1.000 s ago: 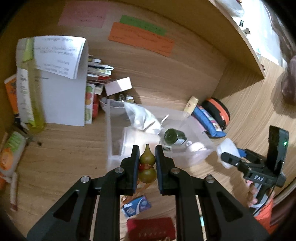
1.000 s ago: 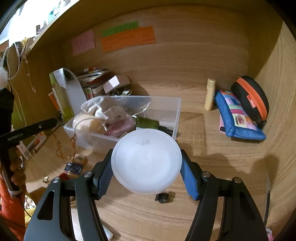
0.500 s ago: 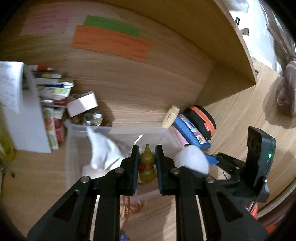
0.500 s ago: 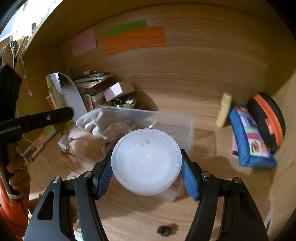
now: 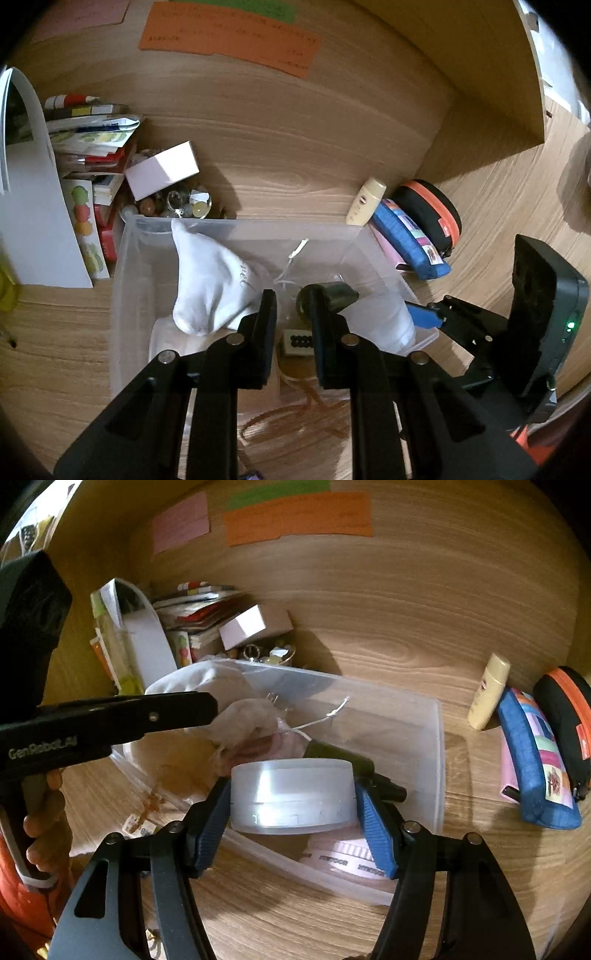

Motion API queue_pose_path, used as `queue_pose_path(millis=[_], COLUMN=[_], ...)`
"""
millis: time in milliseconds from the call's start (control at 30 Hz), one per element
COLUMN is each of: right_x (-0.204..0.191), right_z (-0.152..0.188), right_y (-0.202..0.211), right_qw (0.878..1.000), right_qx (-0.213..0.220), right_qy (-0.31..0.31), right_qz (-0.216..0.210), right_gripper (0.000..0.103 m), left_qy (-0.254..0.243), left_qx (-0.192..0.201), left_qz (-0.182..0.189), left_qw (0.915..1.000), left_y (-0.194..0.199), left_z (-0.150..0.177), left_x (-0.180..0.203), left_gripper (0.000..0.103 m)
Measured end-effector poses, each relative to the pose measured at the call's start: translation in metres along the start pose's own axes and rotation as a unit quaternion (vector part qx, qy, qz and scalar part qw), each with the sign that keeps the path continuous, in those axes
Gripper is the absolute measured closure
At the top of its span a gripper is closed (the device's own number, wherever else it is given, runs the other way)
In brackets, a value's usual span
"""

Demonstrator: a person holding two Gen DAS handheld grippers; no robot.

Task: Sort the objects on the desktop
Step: 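Carry the white container and yellow trinket into the clear box and release both, then grasp the black clip with the right tool while the left tool grasps the white eraser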

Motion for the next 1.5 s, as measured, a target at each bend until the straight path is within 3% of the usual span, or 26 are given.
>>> queue_pose_path(millis=[300,467,767,933,1000,1067,1333,1500], right_x=[0.003,0.001,0.006,0.01,0.012,0.015,0.03,0.034], right_z=[0.001,-0.005,-0.008,-0.004,0.0,0.004,0.029,0.048], right_y=[0.001,0.017,0.06,0.079,0.084,0.089,0.094,0.09], right_qw=[1.0,1.0,0.997,0.996,0.996,0.995,0.994,0.995], right_qx=[0.001,0.019,0.057,0.063,0.062,0.063,0.029,0.003], right_qy=[-0.007,-0.004,-0.001,-0.007,-0.011,-0.011,-0.025,-0.038], right_qz=[-0.005,-0.002,0.043,0.058,0.067,0.077,0.099,0.094], right_gripper=[0.04,0.039,0.021,0.015,0.004,0.0,0.0,0.0], left_qy=[0.0,0.002,-0.043,-0.062,-0.067,-0.073,-0.082,-0.078], left_qx=[0.003,0.026,0.082,0.089,0.09,0.086,0.044,-0.005], left_qz=[0.004,0.01,-0.065,-0.092,-0.102,-0.115,-0.154,-0.173], left_qw=[1.0,0.9996,0.9936,0.9899,0.9884,0.987,0.9836,0.9817], left_y=[0.005,0.017,0.052,0.071,0.081,0.087,0.095,0.084], left_z=[0.002,-0.005,-0.011,-0.008,-0.005,0.0,0.028,0.052], left_x=[0.004,0.009,0.021,0.023,0.02,0.017,-0.002,-0.018], left_gripper=[0.05,0.038,0.01,0.003,0.002,0.001,0.001,0.001])
Point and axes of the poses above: each gripper's, at about its wrist camera, not at the fingertips, and y roughly against the way its jaws point, x to its right, z to its underside, the point moved 4 cm from there along -y, roughly the way its jaws point, and after that the axes turned 9 degrees about x, right-handed, at the moved point
